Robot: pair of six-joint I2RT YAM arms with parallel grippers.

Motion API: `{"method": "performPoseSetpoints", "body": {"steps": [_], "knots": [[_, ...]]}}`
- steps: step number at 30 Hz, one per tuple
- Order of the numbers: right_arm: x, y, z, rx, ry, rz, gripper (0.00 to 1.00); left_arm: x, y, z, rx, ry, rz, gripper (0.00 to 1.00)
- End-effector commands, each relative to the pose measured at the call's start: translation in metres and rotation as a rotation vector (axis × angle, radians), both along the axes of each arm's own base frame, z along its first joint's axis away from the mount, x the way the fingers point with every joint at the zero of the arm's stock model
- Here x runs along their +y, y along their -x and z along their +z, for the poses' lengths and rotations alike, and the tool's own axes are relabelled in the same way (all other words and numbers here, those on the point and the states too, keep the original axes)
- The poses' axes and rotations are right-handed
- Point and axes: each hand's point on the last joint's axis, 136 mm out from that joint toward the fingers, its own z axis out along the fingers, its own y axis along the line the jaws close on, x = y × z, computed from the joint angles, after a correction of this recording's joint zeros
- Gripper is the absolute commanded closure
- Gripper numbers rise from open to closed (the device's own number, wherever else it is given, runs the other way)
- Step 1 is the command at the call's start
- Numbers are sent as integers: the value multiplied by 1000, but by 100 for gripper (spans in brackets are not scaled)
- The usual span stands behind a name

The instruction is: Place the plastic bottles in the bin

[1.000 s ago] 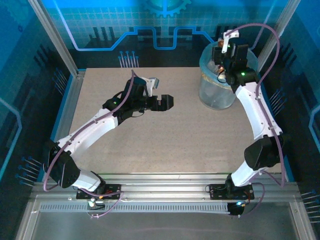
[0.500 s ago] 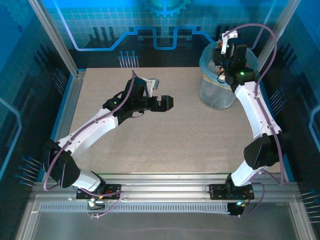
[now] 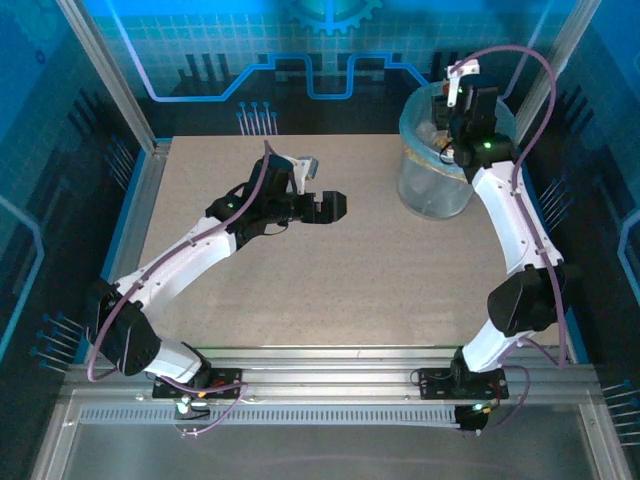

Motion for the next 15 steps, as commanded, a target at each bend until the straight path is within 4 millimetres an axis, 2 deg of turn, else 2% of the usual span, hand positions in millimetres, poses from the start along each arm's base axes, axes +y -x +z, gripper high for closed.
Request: {"method": "performPoseSetpoints", "body": {"steps": [1, 7, 13, 15], "knots": [[-15, -6, -6, 24, 30, -42, 47, 0, 1, -7, -3, -26, -7, 1], [-20, -15, -10, 39, 49, -53, 44, -1, -1, -8, -3, -31, -11, 1], [-23, -23, -16, 69, 60, -79, 24, -1, -3, -7, -11, -39, -13, 1], [-23, -23, -17, 70, 57, -82, 23, -1, -3, -7, -15, -43, -13, 1]]}}
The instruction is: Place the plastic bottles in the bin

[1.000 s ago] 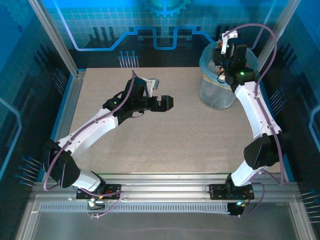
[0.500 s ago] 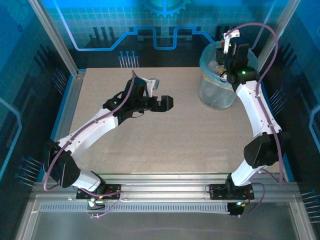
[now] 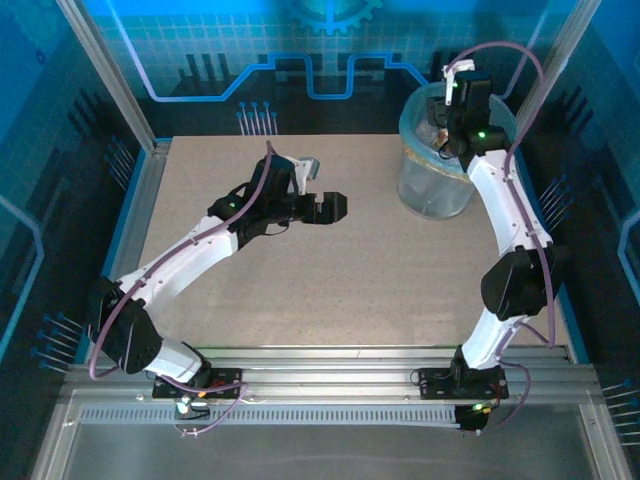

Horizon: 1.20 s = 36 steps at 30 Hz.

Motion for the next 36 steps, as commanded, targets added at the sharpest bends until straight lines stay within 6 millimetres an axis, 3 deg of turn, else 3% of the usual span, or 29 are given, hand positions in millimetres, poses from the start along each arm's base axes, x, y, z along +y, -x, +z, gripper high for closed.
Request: {"method": "performPoseSetpoints", "body": {"steps": [1, 10, 18, 26, 32, 36], "knots": [[-10, 2, 10, -15, 5, -35, 23, 1, -1, -3, -14, -31, -7, 1], [-1, 10, 7, -4, -35, -6, 26, 17, -10, -4, -30, -48, 49, 1], [39, 35, 9, -7, -119, 100, 31, 63, -26, -2, -33, -38, 174, 1], [118, 72, 22, -44, -184, 251, 31, 133, -49, -22, -4, -56, 346, 1], [188, 93, 0, -2, -247, 382, 30, 173, -75, -43, 32, -101, 441, 1], [221, 105, -23, 44, -254, 426, 30, 185, -101, -59, 62, -131, 468, 1]]}}
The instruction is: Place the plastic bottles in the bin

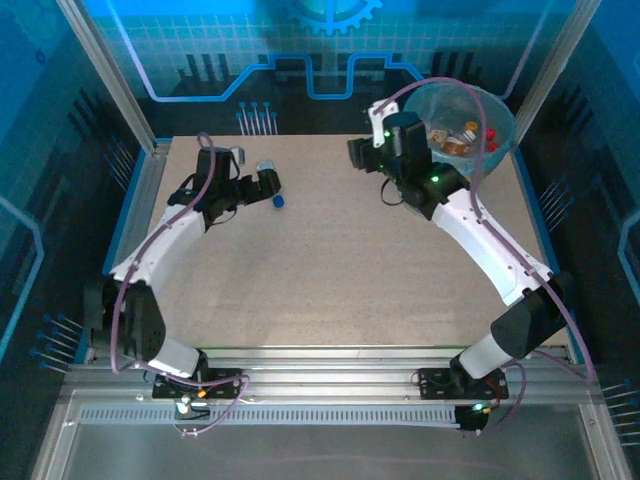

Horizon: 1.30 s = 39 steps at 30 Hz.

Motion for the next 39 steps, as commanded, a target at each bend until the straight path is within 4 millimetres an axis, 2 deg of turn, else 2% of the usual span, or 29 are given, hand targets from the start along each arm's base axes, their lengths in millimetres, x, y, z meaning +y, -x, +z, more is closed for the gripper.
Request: {"method": "performPoseSetpoints", "body": {"steps": [1, 3, 4, 7, 13, 19, 27, 29, 33, 36, 39], "knots": [[24, 6, -16, 27, -41, 15, 30, 11, -27, -9, 6, -58, 8, 1], [34, 11, -27, 54, -44, 28, 30, 13, -43, -18, 35, -92, 12, 1], [38, 13, -33, 70, -47, 35, 30, 16, -53, -31, 68, -110, 14, 1], [48, 21, -48, 110, -39, 57, 30, 20, -74, -53, 123, -156, 27, 1], [49, 30, -75, 177, 7, 58, 30, 21, -110, -91, 194, -205, 26, 1], [47, 31, -85, 196, 44, 61, 30, 19, -130, -119, 248, -221, 14, 3], [49, 28, -81, 197, 60, 75, 30, 12, -136, -154, 329, -215, -21, 18], [48, 30, -80, 198, 57, 75, 30, 11, -135, -159, 338, -212, -25, 26], [39, 38, -81, 204, 52, 55, 30, 11, -133, -160, 349, -209, -29, 35], [29, 49, -79, 201, 44, 35, 30, 11, -130, -153, 348, -210, -34, 39], [16, 60, -75, 186, 33, 15, 31, 8, -124, -135, 331, -188, -40, 43]]}}
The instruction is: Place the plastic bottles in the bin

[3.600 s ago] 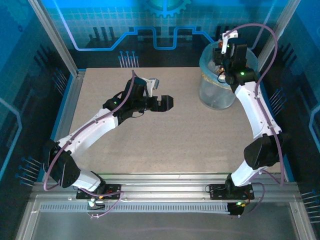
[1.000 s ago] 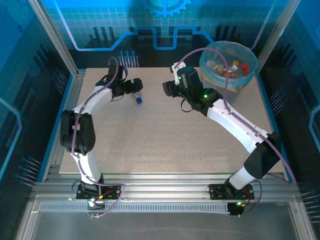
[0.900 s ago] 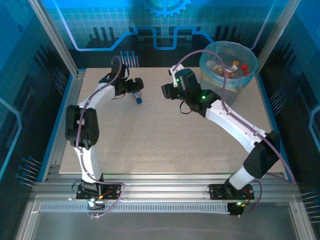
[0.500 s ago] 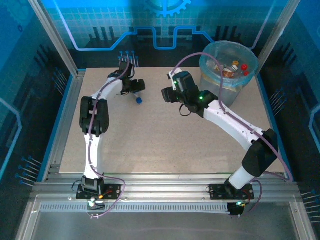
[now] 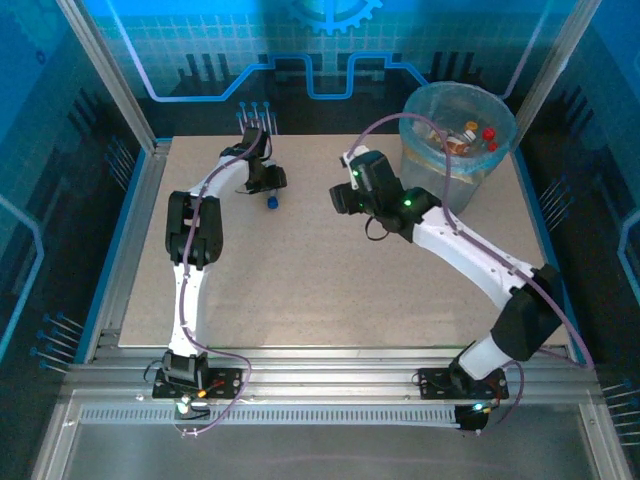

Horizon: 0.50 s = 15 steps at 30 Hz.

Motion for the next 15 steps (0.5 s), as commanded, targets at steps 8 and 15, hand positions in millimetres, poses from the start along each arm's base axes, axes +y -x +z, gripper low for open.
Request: {"method": "performPoseSetpoints", "body": {"steps": [8, 15], "knots": [[-43, 45, 40, -82, -75, -81, 31, -25, 50, 117, -181, 85, -97, 44], [-64, 72, 81, -153, -158, -74, 31, -82, 122, 220, -489, 156, -335, 44]]}}
